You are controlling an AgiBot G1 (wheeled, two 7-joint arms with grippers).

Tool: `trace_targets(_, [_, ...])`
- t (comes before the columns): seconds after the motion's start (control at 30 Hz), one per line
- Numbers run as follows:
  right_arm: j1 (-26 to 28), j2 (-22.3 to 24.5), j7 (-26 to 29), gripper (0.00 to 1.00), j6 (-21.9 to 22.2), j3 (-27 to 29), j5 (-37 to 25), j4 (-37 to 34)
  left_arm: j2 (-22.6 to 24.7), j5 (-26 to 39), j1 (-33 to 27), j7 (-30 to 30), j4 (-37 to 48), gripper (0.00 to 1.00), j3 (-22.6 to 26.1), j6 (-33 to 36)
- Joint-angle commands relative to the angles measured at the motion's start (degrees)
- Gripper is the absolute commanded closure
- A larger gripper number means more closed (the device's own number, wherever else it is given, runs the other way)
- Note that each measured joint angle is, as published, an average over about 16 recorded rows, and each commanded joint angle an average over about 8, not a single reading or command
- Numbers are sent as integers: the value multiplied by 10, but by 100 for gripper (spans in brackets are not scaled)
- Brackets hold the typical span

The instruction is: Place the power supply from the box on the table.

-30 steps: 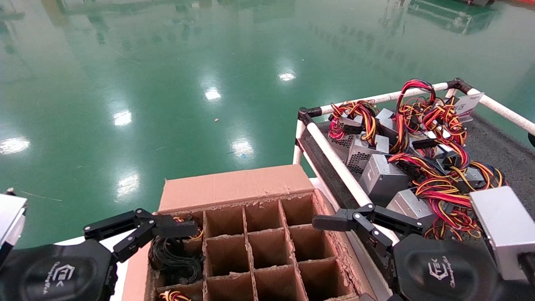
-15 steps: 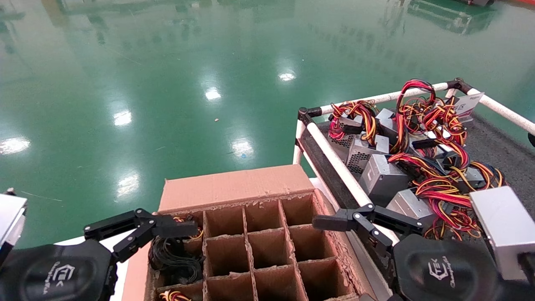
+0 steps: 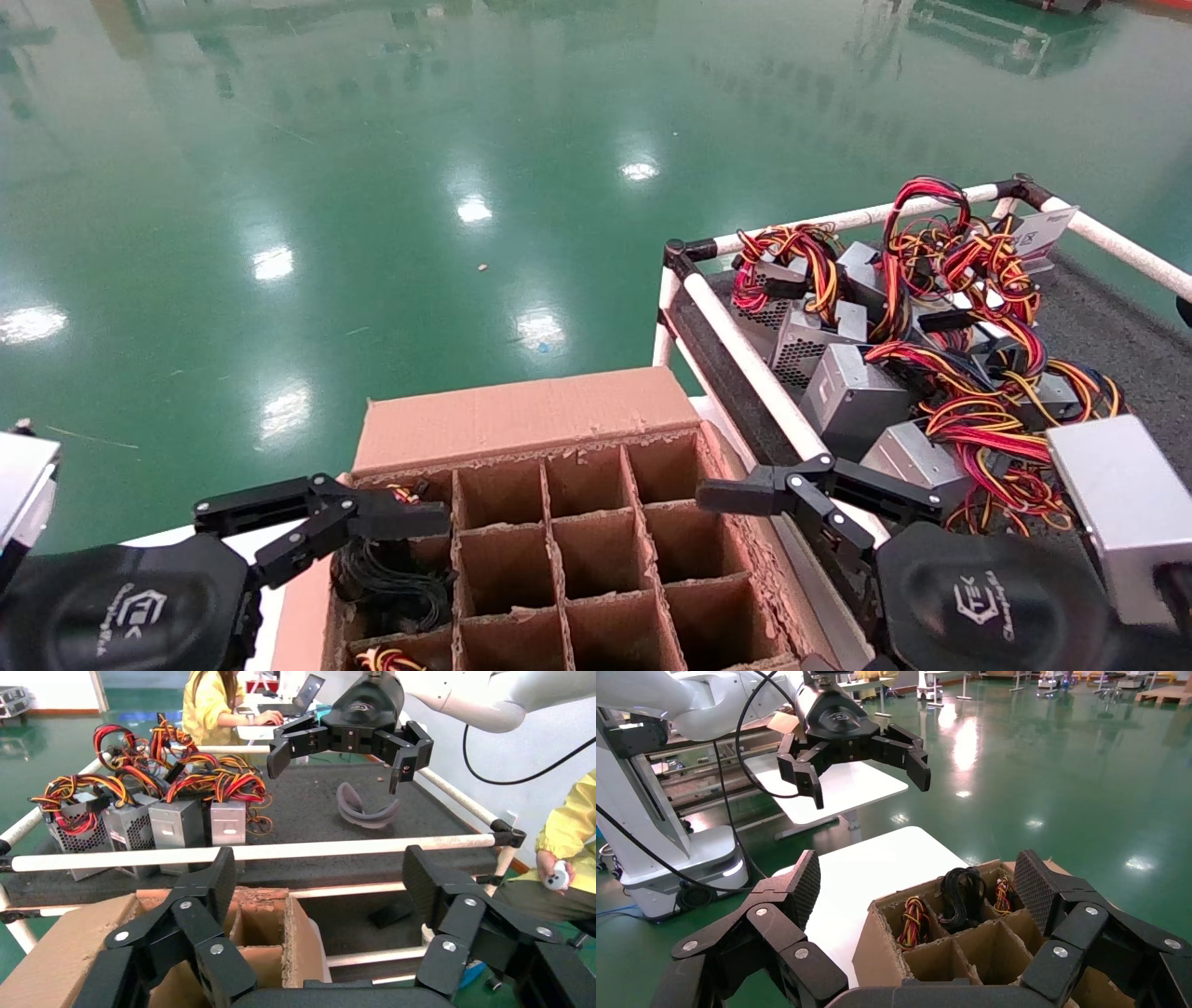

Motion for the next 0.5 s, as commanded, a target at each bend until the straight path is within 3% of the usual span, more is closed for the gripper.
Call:
trace_targets(0.03, [0,0,0,0,0,0,0,0,0,0,0,0,0,100,0,0])
trace_targets(0.5, [0,0,0,0,0,0,0,0,0,0,0,0,0,100,0,0])
